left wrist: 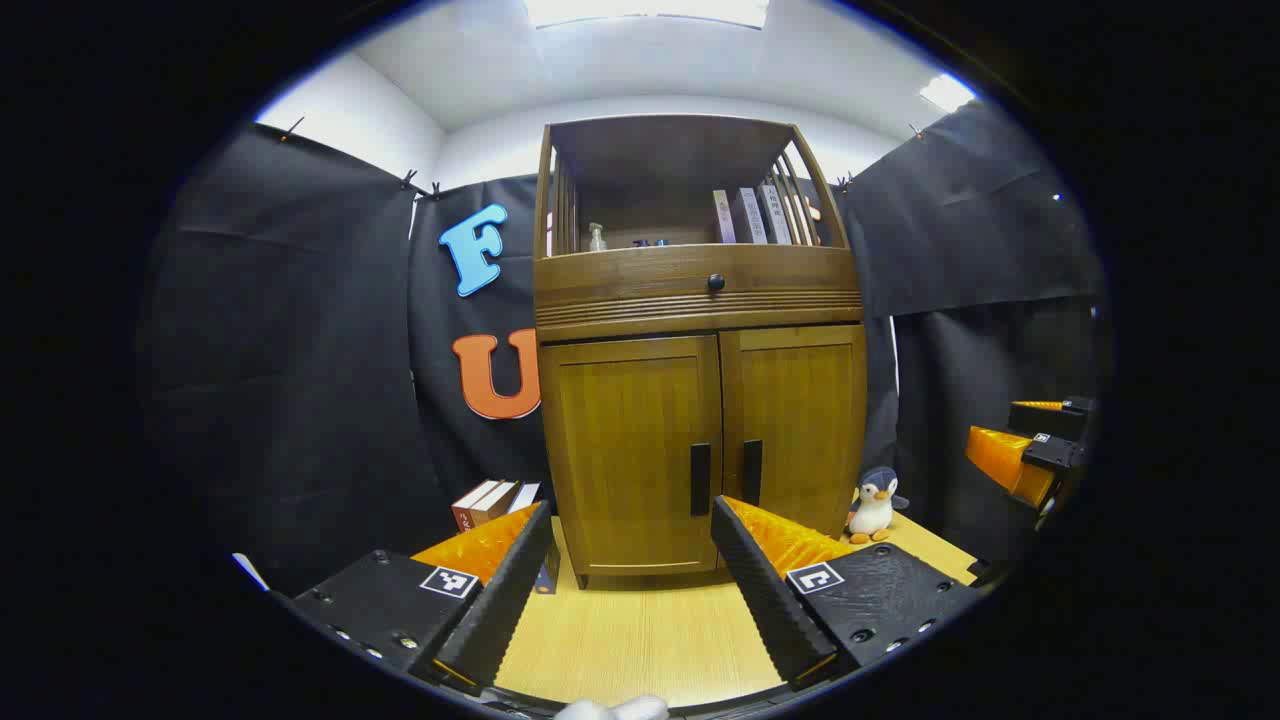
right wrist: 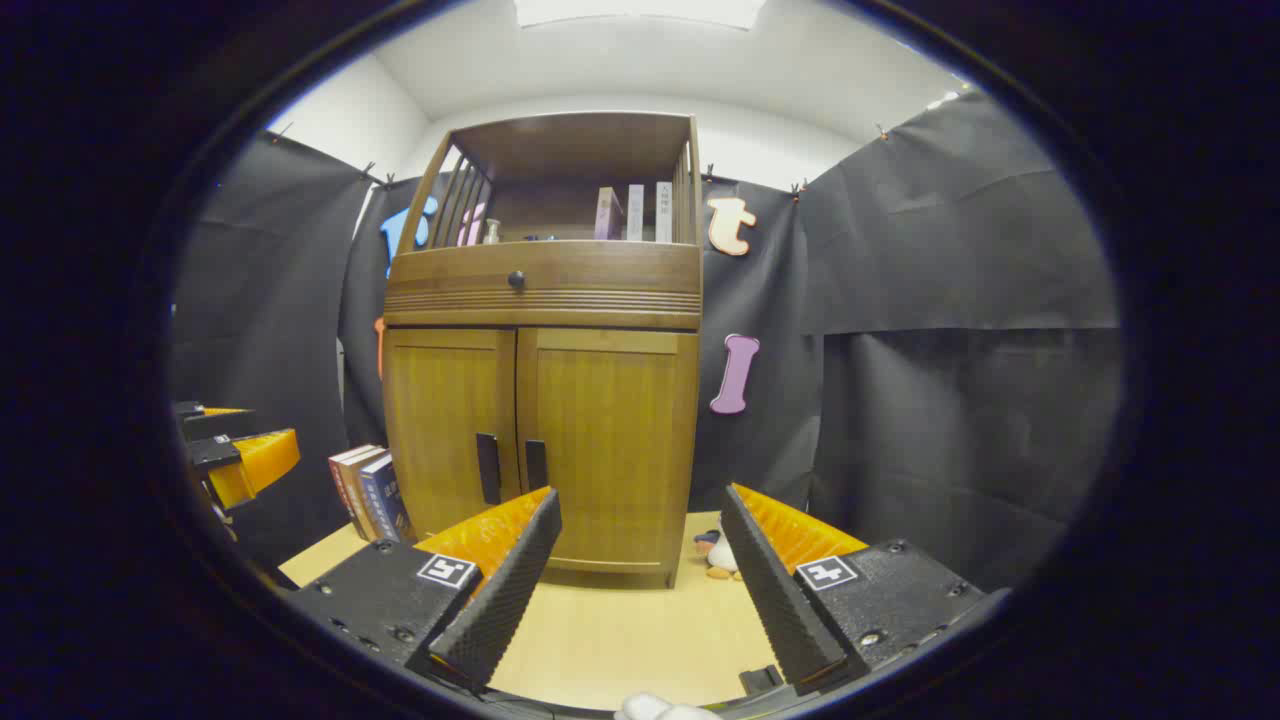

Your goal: Open the right door of the double-door shoe cabinet with the right hand, and open the left door with the left hand.

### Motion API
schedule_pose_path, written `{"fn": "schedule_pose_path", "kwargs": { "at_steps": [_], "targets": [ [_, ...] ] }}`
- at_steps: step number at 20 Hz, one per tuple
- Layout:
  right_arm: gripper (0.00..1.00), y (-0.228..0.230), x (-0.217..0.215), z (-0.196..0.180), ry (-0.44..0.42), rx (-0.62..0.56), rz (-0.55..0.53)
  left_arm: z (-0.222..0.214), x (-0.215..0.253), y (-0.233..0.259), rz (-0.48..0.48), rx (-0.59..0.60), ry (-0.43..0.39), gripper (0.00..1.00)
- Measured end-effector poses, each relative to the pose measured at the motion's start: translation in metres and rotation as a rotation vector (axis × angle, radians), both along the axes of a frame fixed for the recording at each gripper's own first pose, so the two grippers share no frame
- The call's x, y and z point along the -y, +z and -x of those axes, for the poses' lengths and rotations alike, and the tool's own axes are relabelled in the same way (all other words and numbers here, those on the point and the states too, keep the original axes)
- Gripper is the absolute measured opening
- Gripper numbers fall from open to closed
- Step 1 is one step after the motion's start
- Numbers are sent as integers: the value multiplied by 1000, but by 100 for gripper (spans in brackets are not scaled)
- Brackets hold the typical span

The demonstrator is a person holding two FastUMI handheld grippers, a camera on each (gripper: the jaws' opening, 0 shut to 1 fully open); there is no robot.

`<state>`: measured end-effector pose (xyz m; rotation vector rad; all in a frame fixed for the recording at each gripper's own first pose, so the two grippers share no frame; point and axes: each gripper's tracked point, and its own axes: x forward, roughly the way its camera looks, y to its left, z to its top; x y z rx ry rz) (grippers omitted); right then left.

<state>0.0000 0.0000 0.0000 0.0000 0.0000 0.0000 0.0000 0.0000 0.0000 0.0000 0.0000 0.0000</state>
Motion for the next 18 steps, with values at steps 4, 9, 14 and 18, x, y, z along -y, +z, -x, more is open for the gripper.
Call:
{"fn": "schedule_pose_path", "kwargs": {
  "at_steps": [4, 9, 14, 18],
  "targets": [
    [100, 1, -6, 1, 2, 2, 9, 0, -5, 3, 3, 5, -1, 96],
    [100, 0, -11, 5, 0, 2, 16, 4, -11, 2, 0, 2, -3, 96],
    [100, -6, -15, 7, -8, -1, 23, 12, -19, 0, -10, 5, -7, 96],
    [100, -19, -14, -10, -16, -11, 45, 17, -23, -1, 1, -9, -11, 96]
  ]
}}
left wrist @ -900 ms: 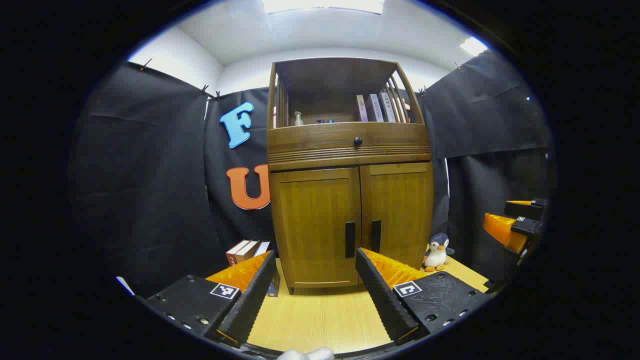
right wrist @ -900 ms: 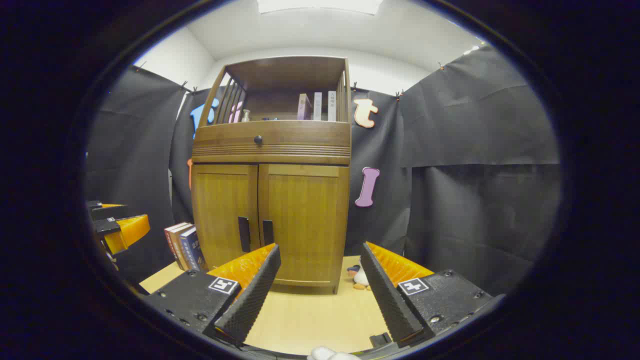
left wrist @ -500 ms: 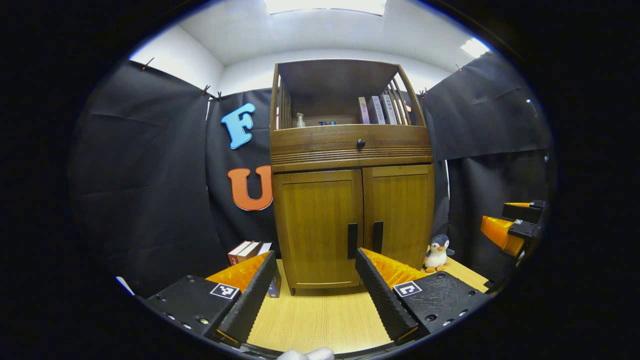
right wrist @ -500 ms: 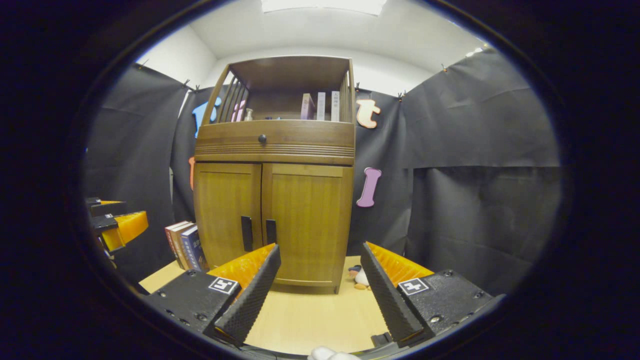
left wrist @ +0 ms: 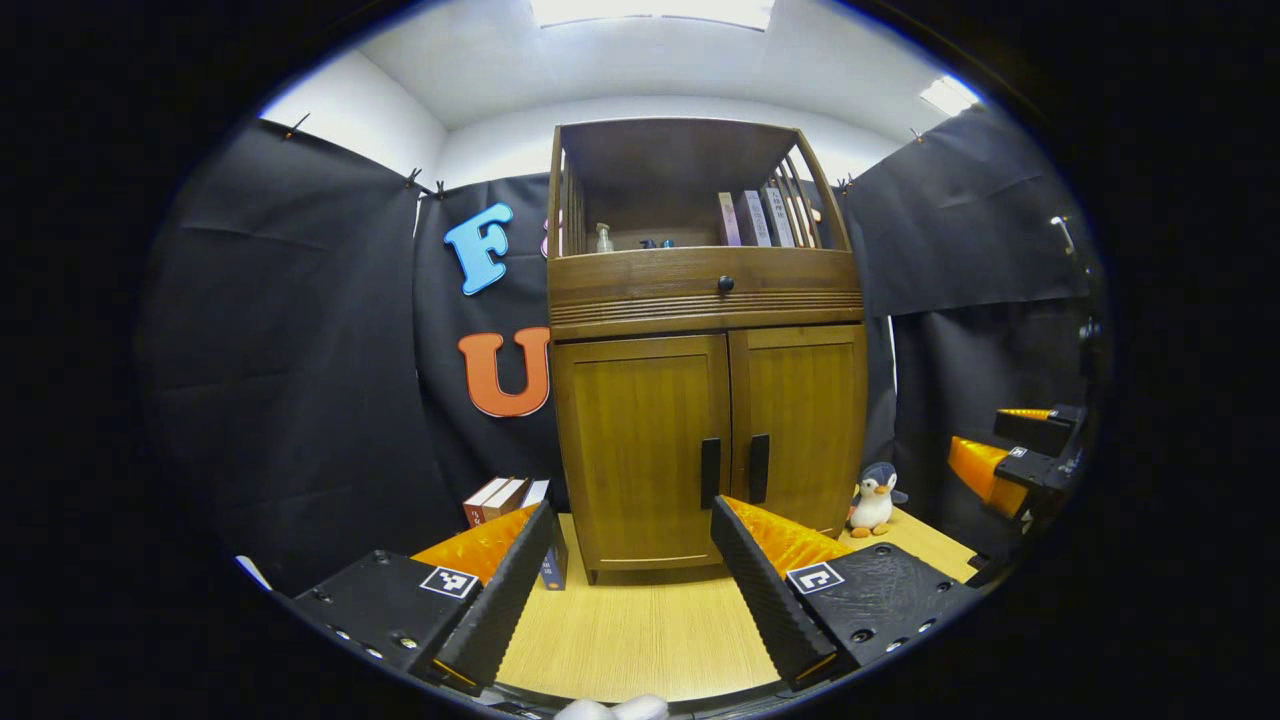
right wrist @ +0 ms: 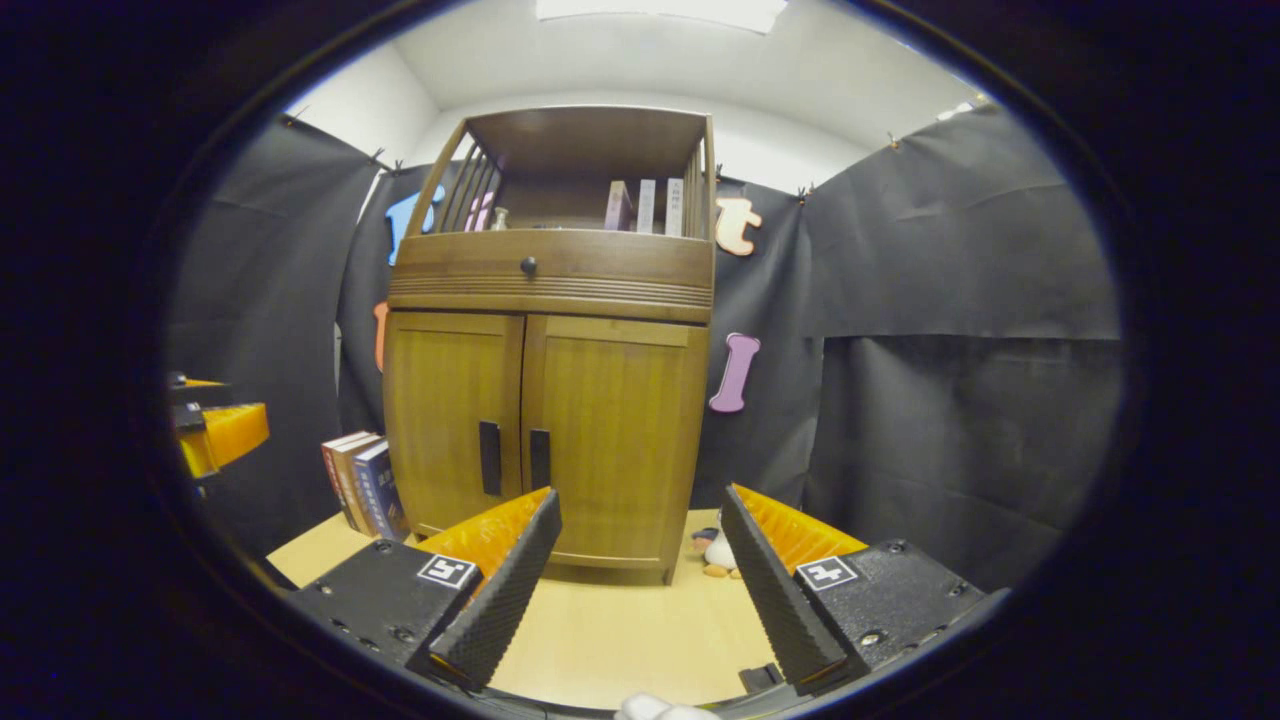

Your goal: Open the right door of the double-door shoe cabinet with the right hand, and open the left door with the left hand.

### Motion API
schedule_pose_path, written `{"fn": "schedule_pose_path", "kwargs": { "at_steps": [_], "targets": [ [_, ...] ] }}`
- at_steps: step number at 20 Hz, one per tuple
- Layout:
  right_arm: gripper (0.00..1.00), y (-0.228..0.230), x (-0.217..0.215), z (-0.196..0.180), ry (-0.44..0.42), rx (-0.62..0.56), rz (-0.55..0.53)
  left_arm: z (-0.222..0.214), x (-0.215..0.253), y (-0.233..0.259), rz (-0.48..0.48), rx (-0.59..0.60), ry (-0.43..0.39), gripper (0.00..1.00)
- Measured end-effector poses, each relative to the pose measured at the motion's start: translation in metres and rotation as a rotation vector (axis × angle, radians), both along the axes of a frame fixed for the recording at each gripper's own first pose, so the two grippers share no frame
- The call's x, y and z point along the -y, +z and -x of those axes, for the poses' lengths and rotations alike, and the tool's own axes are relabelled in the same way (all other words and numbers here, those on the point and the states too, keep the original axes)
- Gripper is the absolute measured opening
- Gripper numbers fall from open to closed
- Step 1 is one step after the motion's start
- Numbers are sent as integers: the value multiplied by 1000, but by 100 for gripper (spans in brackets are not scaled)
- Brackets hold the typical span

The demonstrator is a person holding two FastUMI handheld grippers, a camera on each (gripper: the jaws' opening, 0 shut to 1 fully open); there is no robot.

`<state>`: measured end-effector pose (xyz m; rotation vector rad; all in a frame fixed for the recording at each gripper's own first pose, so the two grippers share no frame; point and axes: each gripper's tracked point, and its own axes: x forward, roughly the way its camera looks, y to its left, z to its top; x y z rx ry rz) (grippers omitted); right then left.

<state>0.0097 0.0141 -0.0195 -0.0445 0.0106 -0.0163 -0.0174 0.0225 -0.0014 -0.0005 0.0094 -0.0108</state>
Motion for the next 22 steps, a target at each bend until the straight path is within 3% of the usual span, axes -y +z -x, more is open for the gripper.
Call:
{"fn": "schedule_pose_path", "kwargs": {
  "at_steps": [5, 15, 17, 22],
  "targets": [
    [100, -23, -16, -49, 50, -59, -2, 4, -6, 2, 9, -24, 31, 96],
    [100, -50, -91, -195, 172, -119, -16, 0, -21, 11, -11, -35, 169, 96],
    [100, -59, -106, -221, 182, -147, -23, 1, -23, 13, 1, -32, 197, 100],
    [96, -80, -131, -276, 185, -199, -31, 3, -33, 12, 4, -54, 274, 96]
  ]
}}
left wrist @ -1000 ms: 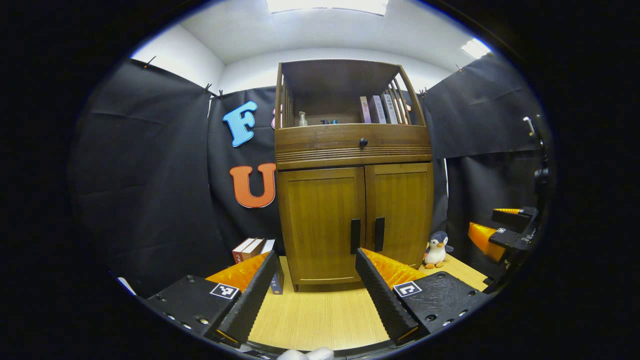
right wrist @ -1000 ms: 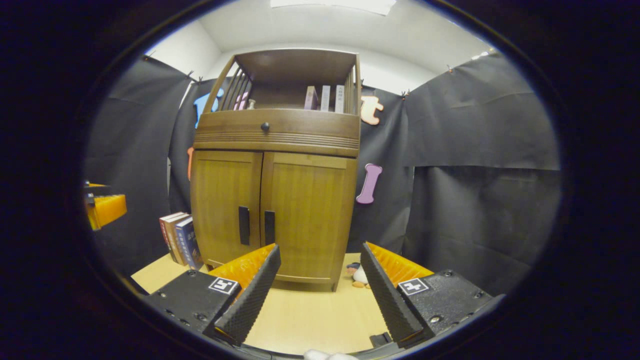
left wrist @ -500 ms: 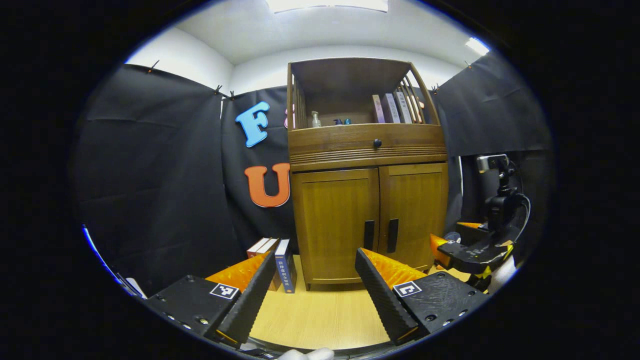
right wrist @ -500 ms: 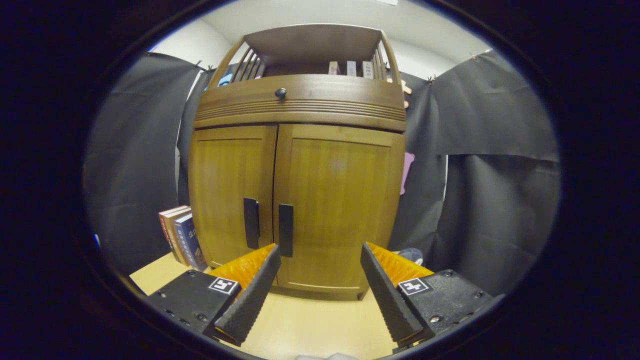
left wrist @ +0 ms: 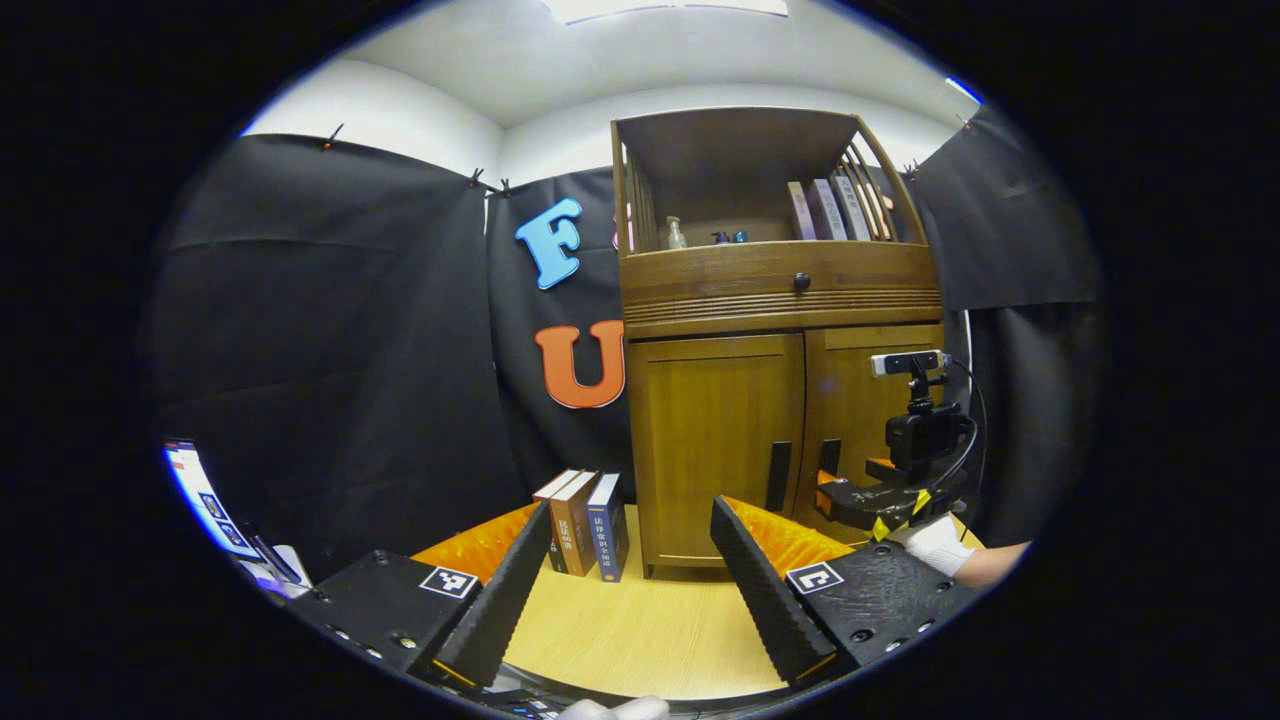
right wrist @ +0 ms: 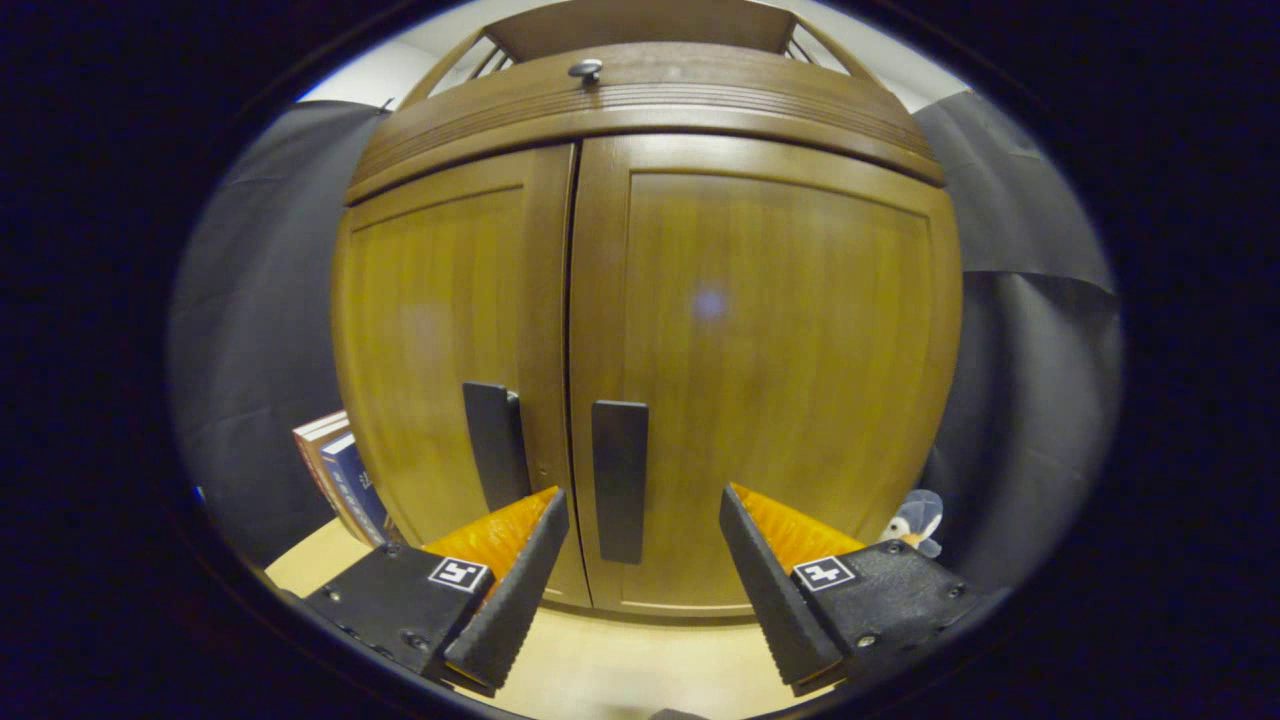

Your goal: Open the right door of the double-door shoe cabinet with the right hand, and open the left door with the left hand.

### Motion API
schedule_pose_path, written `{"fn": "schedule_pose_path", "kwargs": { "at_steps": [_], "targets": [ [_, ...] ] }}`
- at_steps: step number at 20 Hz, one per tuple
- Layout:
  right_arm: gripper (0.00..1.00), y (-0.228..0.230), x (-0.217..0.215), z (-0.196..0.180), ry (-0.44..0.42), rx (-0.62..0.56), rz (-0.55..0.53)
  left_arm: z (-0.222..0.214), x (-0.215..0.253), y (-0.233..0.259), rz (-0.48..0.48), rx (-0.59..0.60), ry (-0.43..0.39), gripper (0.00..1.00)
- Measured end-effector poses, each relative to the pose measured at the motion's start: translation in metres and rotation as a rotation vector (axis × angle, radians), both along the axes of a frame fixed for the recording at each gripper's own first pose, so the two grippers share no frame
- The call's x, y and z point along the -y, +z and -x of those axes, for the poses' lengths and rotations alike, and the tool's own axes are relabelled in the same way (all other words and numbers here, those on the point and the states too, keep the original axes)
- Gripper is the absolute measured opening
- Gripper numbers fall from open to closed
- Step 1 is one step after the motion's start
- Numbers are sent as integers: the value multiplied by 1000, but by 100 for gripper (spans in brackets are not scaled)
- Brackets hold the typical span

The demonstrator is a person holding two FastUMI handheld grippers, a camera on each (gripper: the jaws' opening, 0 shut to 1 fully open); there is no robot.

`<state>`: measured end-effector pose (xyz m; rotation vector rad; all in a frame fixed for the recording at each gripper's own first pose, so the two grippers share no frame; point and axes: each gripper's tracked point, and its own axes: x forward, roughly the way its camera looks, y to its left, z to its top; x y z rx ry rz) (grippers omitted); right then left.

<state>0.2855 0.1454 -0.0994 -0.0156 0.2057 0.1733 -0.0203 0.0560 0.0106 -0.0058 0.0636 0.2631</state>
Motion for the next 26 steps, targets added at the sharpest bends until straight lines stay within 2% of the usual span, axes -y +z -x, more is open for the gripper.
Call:
{"fn": "schedule_pose_path", "kwargs": {
  "at_steps": [3, 8, 9, 10, 11, 13, 14, 15, 16, 19, 22, 23, 26],
  "targets": [
    [94, -6, -6, -22, -4, -30, -12, 1, -6, -3, -7, -12, 38, 96],
    [80, -15, -19, -35, 8, -59, -28, 4, -11, -9, -1, -31, 63, 96],
    [79, -17, -21, -36, 9, -69, -30, 5, -12, -9, 0, -33, 65, 90],
    [77, -18, -22, -36, 7, -71, -29, 7, -14, -10, 0, -32, 70, 90],
    [77, -18, -21, -37, -1, -69, -26, 8, -15, -10, 1, -31, 73, 96],
    [73, -16, -19, -40, -15, -63, -21, 12, -17, -10, 5, -31, 75, 96],
    [67, -15, -17, -40, -22, -61, -21, 14, -18, -11, 7, -29, 75, 90],
    [64, -14, -15, -42, -32, -59, -19, 15, -19, -11, 9, -29, 75, 90],
    [55, -15, -16, -41, -24, -60, -29, 16, -21, -11, 11, -29, 75, 96],
    [39, -16, -21, -41, -14, -61, -49, 22, -26, -10, 8, -25, 76, 96],
    [35, -18, -20, -38, 16, -67, -41, 28, -33, -12, -5, -24, 74, 100],
    [35, -17, -20, -35, 24, -70, -38, 30, -32, -13, -4, -27, 71, 96],
    [33, -19, -16, -23, 40, -68, -22, 35, -34, -14, -1, -24, 64, 96]
  ]
}}
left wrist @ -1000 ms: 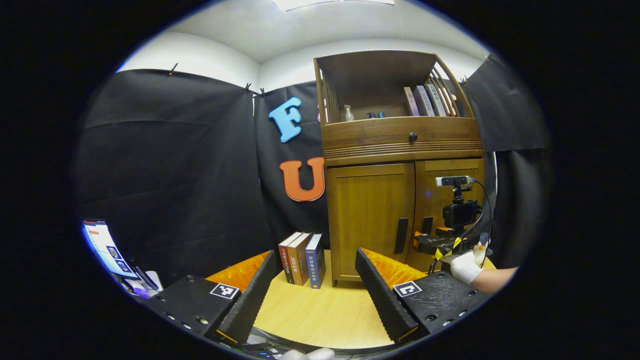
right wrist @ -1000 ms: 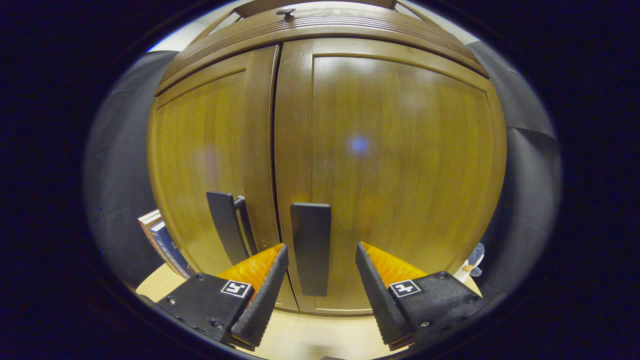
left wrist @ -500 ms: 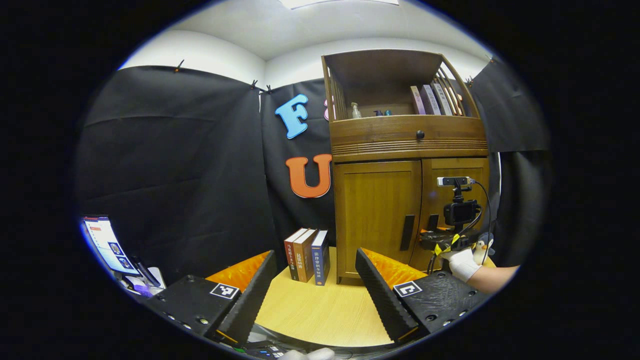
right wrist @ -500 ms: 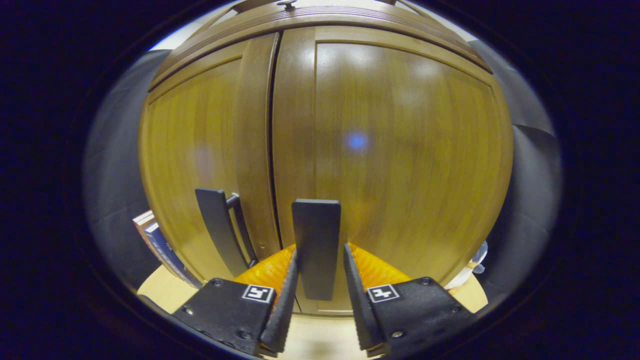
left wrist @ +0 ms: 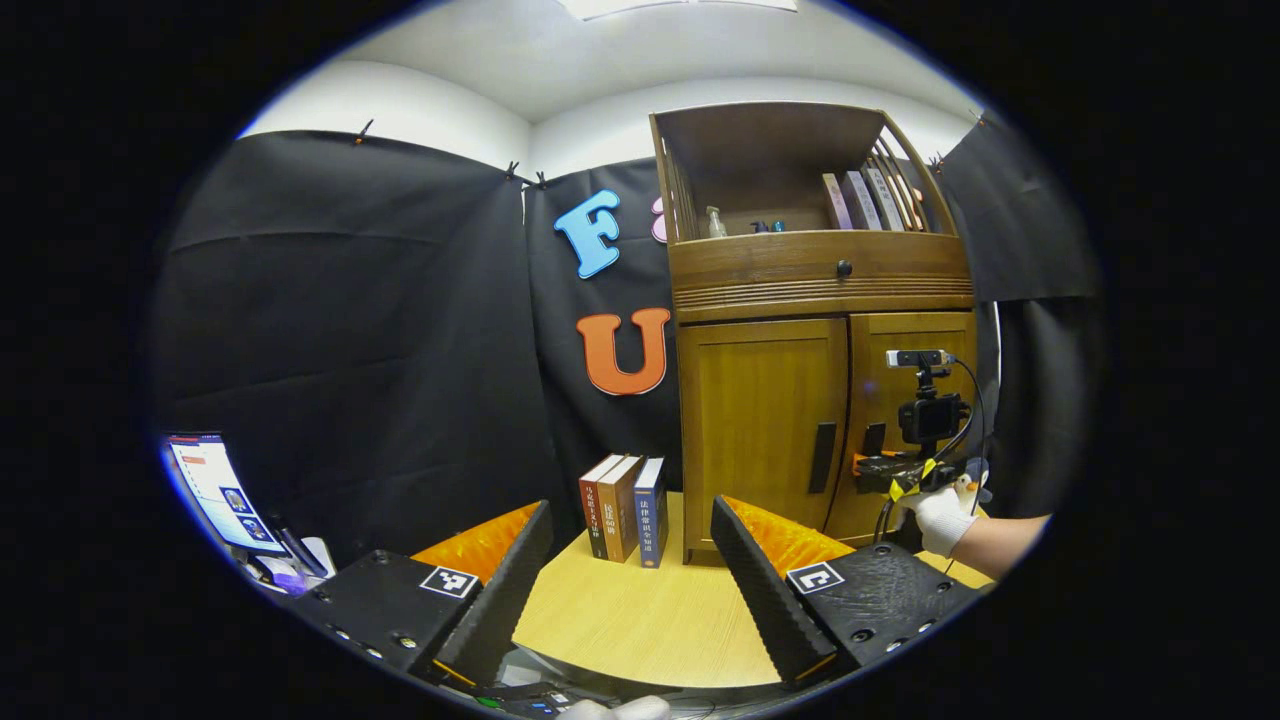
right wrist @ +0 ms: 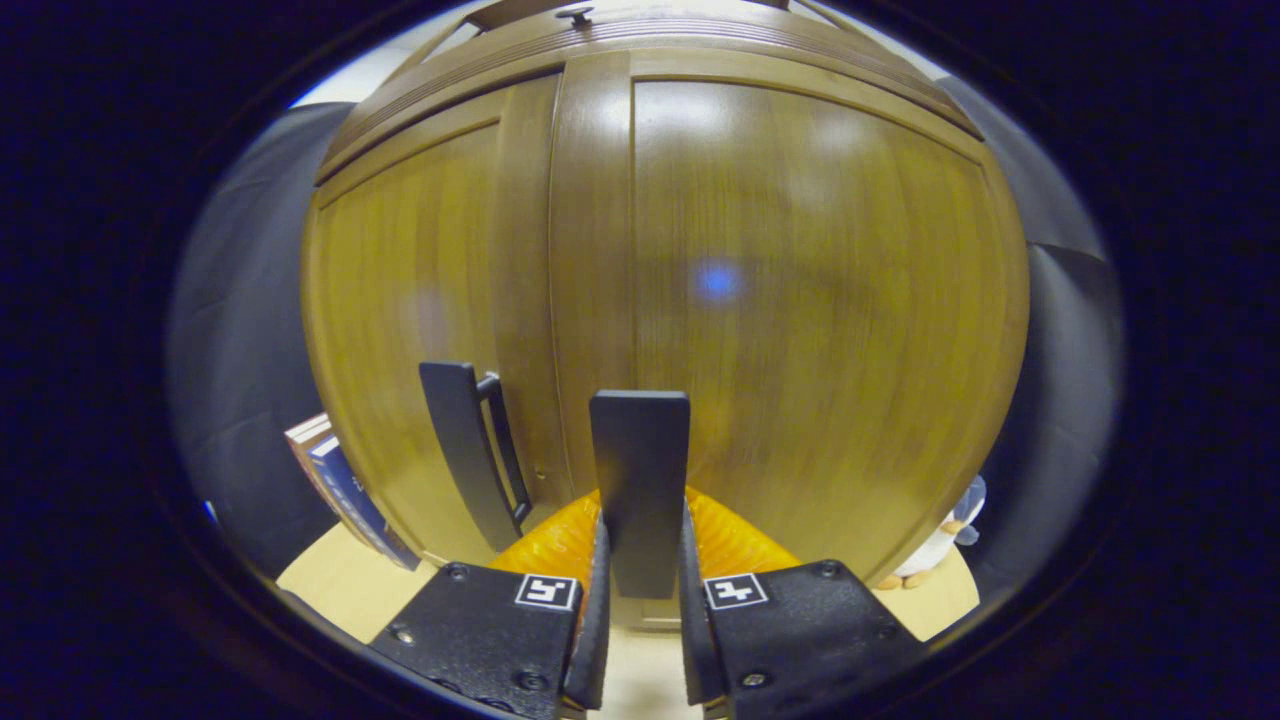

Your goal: Open the right door of the double-door shoe cabinet with the right hand, and open the left door with the left hand.

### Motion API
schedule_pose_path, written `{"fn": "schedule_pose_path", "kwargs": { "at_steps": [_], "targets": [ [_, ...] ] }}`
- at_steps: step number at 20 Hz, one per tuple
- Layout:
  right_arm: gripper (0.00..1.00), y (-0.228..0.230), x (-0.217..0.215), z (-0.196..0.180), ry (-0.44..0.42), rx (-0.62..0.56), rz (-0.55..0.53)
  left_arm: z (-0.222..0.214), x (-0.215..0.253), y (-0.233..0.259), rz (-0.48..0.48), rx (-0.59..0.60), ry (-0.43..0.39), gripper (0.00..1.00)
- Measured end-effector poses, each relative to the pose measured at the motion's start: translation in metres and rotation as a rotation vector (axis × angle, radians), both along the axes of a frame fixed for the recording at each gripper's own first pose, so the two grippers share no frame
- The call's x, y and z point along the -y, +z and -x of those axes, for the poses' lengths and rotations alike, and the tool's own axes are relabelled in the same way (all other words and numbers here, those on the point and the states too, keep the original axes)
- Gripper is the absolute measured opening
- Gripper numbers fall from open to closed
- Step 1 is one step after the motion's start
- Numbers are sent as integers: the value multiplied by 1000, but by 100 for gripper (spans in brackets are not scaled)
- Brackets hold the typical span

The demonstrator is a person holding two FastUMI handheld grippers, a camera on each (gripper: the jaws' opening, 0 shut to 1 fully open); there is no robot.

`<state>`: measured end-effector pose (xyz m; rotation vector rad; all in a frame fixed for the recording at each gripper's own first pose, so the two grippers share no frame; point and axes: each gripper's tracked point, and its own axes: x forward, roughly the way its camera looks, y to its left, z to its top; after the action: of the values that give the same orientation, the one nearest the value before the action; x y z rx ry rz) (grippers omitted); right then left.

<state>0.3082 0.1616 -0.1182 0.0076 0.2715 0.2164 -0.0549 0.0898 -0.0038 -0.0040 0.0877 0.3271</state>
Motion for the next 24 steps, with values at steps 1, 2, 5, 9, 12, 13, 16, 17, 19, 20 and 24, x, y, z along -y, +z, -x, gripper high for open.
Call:
{"fn": "schedule_pose_path", "kwargs": {
  "at_steps": [1, 2, 5, 9, 12, 13, 16, 17, 19, 20, 24],
  "targets": [
    [33, 0, 1, 4, 9, 0, 2, 1, 1, -1, 4, 2, -6, 96],
    [33, -1, 3, 13, 18, 1, 1, 3, 2, -1, 6, 4, -15, 96],
    [33, 0, 11, 35, 44, -3, -1, 8, 4, -2, 0, 5, -31, 96],
    [33, -2, 25, 62, 62, -10, 8, 11, 14, -5, 14, 9, -73, 96],
    [31, -3, 37, 81, 72, -15, 1, 10, 21, -7, 20, 9, -104, 96],
    [31, -3, 40, 87, 73, -15, 2, 9, 24, -8, 23, 11, -117, 96],
    [30, -4, 54, 103, 67, -15, 1, 7, 32, -8, 23, 12, -157, 96],
    [30, -4, 59, 108, 62, -16, -2, 6, 35, -7, 21, 14, -170, 96],
    [30, -5, 67, 117, 50, -18, -10, 3, 39, -6, 19, 18, -197, 96],
    [30, -5, 74, 124, 41, -18, -13, 2, 42, -6, 19, 19, -212, 96],
    [28, -5, 98, 144, -8, -27, -17, 0, 48, -10, 17, 28, -263, 96]
  ]
}}
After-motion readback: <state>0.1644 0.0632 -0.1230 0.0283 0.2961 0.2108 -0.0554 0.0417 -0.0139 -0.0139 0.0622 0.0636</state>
